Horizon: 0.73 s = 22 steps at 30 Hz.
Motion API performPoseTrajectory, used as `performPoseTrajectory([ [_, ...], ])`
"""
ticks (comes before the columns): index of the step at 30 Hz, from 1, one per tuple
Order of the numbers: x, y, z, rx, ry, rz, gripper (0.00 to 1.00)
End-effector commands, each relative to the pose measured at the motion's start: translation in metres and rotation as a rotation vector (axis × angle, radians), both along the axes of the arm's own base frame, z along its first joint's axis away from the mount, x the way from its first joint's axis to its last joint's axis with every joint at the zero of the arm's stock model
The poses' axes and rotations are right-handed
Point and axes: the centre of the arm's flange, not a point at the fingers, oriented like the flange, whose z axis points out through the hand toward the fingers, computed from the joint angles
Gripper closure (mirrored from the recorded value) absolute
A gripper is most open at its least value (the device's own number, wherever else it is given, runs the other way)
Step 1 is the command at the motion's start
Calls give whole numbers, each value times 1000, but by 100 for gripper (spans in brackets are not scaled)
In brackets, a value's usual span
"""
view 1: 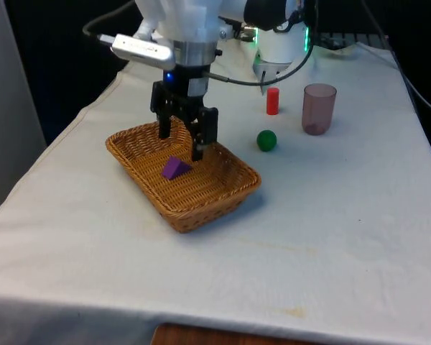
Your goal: Pick up the triangular block and place it into the basket.
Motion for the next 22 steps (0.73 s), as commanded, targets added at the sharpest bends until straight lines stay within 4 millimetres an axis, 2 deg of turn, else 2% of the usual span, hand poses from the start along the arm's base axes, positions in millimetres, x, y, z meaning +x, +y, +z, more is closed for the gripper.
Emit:
performPoseTrajectory([
  [1,-1,0,8,0,1,2,0],
  [3,0,0,7,3,-2,0,0],
  [7,-1,-1,30,4,-9,1,0],
  [11,-1,-1,43,8,-15,2,0],
  [12,0,-1,39,12,-16,2,0],
  [21,-2,-2,78,17,-27,5,0],
  [22,-2,-2,75,22,-32,7,0],
])
